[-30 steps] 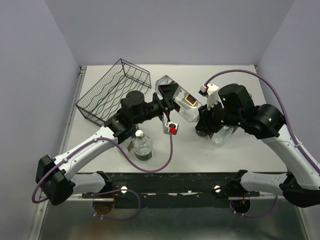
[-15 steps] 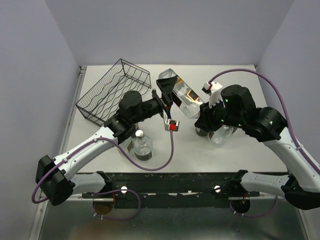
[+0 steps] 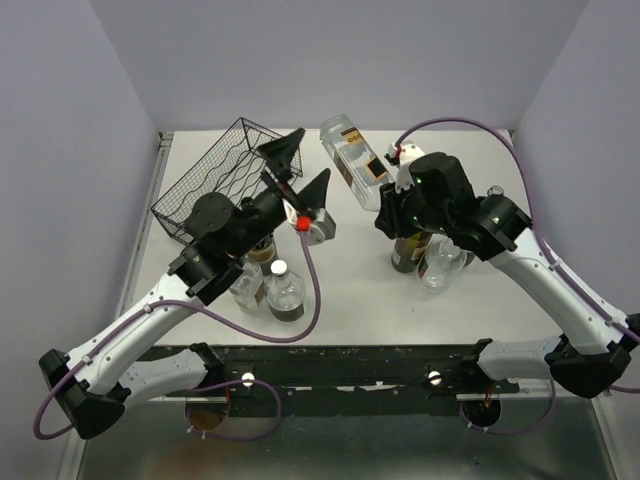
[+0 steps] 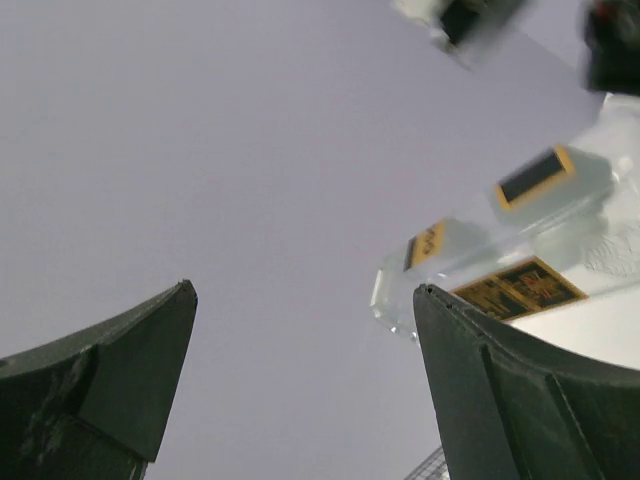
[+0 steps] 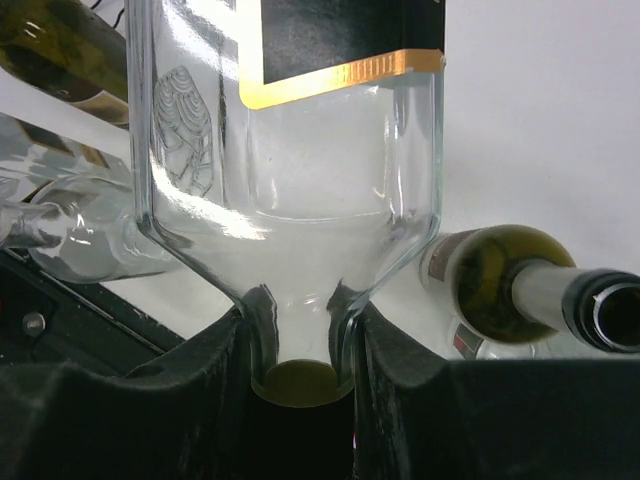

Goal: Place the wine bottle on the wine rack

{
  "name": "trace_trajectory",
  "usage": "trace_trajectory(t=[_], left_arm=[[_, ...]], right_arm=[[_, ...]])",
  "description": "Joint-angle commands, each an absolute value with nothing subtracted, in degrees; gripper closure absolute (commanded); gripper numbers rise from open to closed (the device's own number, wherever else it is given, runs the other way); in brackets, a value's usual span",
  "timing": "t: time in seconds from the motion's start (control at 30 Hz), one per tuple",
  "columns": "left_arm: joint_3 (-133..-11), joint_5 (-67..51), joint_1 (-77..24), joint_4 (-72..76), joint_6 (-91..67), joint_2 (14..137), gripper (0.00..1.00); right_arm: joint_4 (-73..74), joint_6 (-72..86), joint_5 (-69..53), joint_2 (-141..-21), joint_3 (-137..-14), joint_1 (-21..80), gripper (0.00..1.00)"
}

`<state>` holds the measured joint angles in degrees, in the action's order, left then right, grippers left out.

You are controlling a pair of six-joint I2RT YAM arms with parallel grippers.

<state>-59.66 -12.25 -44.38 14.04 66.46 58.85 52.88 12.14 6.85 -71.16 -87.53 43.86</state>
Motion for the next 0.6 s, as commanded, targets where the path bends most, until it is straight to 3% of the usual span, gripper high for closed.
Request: trace_trajectory(t=[0.0,0.2,0.37,0.57], left_arm=[[-64.69,9.19,-44.74,16.0,32.64,53.36,0.01],[-63.1,19.05,-44.74,10.04,20.06,48.87,0.01],[-67.32,27.77,-40.79,-3.39,6.97,51.23,0.01],[-68.65,16.9,-19.81,-17.48,-15.61,55.54,0.01]], right_arm=[[37.63,10.64,7.3,-73.99,-87.19,43.94,1.0],[33.58,8.88,8.0,-81.64,-87.36,43.95,1.0],[31.38,8.44,8.79,-88.05,-87.89,43.86,1.0],[29.44,8.35,9.05,-90.09,-85.96,43.95,1.0]])
